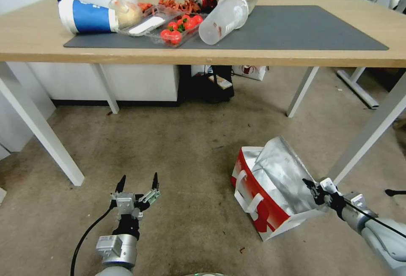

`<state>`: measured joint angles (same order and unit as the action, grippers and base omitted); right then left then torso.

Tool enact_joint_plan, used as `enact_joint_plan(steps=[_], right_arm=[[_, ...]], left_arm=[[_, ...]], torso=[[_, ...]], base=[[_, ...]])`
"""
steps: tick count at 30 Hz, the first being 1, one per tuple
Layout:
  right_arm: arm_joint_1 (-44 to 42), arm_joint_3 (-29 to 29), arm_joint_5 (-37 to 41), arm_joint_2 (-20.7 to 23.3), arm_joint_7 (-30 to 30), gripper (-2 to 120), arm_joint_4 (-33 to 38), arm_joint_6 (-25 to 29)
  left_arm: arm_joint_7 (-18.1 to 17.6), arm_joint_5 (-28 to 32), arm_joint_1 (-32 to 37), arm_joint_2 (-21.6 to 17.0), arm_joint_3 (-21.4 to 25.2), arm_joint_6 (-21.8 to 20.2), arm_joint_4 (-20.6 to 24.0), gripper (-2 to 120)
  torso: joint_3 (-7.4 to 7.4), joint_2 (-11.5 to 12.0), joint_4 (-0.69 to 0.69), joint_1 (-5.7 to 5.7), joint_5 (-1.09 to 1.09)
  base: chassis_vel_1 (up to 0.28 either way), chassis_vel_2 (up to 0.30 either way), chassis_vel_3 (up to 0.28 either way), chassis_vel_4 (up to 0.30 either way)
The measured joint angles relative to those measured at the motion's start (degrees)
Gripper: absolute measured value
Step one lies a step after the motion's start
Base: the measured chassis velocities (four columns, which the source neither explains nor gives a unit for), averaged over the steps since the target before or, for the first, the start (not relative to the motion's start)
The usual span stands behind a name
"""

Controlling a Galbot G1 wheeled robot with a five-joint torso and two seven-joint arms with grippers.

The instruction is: Pick up the food delivery bag from the floor and place it on the table.

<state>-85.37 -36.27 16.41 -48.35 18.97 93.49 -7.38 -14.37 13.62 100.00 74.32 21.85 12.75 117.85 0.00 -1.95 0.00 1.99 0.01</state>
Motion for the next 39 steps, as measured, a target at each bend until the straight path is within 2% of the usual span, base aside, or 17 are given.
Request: enact_joint_plan(steps=[5, 11, 15, 20, 24, 25, 28, 29, 32, 36, 39], right_arm=[[-0.55, -0.19, 2.97, 0.57, 0.64, 0, 1.77, 0.39], [-1.95, -0.8, 10.84, 3.33, 1.62, 0, 7.63, -1.02], [-3.8, -1.83, 16.81, 7.21, 4.58, 0, 13.87, -2.95], [-4.38, -3.08, 21.55, 10.38, 8.43, 0, 16.11, -3.52], [-2.87, -5.03, 27.65, 17.0, 20.26, 0, 13.63, -3.03], [-2.87, -5.03, 27.65, 17.0, 20.26, 0, 13.63, -3.03], [-0.83, -5.93, 31.12, 21.64, 29.76, 0, 10.71, -3.33], [-0.83, -5.93, 31.12, 21.64, 29.76, 0, 10.71, -3.33], [0.63, -5.99, 32.91, 25.03, 38.0, 0, 9.0, -4.24], [1.68, -5.42, 33.33, 26.42, 41.97, 0, 8.89, -5.23], [2.16, -5.0, 33.45, 26.62, 42.71, 0, 8.97, -5.56]], left_arm=[[-0.2, 0.0, -0.11, -0.01, 0.11, 0.06, -0.01, 100], [-0.91, -0.03, -0.45, -0.01, 0.17, -0.07, -0.01, 100], [-1.15, 0.15, -0.84, 0.04, 0.34, -0.18, -0.01, 100], [-1.24, 0.57, -0.86, 0.04, 0.6, -0.18, 0.02, 100], [-1.26, 1.12, -0.94, 0.03, 0.82, -0.17, 0.23, 100], [-1.26, 1.12, -0.94, 0.03, 0.82, -0.17, 0.23, 100], [-1.28, 1.57, -0.99, 0.01, 0.87, -0.17, 0.47, 100], [-1.28, 1.57, -0.99, 0.01, 0.87, -0.17, 0.47, 100], [-1.4, 2.05, -0.99, 0.0, 0.96, -0.57, 0.96, 100], [-1.48, 2.08, -1.06, 0.03, 0.97, -1.05, 1.31, 100], [-1.61, 2.12, -1.12, 0.04, 0.97, -1.24, 1.36, 100]], torso=[[0.0, 0.0, 0.0, 0.0, 0.0], [0.0, 0.0, 0.0, 0.0, 0.0], [0.0, -0.01, 0.0, 0.0, -0.01], [0.0, -0.01, 0.0, 0.0, 0.0], [0.0, -0.01, 0.0, 0.0, 0.01], [0.0, -0.01, 0.0, 0.0, 0.01], [0.0, -0.01, 0.01, 0.0, -0.01], [0.0, -0.01, 0.01, 0.0, -0.01], [0.0, -0.01, 0.0, 0.0, -0.01], [0.0, -0.01, 0.0, 0.0, -0.01], [0.0, -0.01, 0.0, 0.0, 0.0]], base=[[0.0, 0.0, 0.0, 0.0], [0.0, 0.0, 0.0, 0.0], [0.0, 0.0, 0.0, 0.0], [0.0, 0.0, 0.0, 0.0], [0.0, 0.0, 0.0, 0.0], [0.0, 0.0, 0.0, 0.0], [0.0, 0.0, 0.0, 0.0], [0.0, 0.0, 0.0, 0.0], [0.0, 0.0, 0.0, 0.0], [0.0, 0.0, 0.0, 0.0], [0.0, 0.0, 0.0, 0.0]])
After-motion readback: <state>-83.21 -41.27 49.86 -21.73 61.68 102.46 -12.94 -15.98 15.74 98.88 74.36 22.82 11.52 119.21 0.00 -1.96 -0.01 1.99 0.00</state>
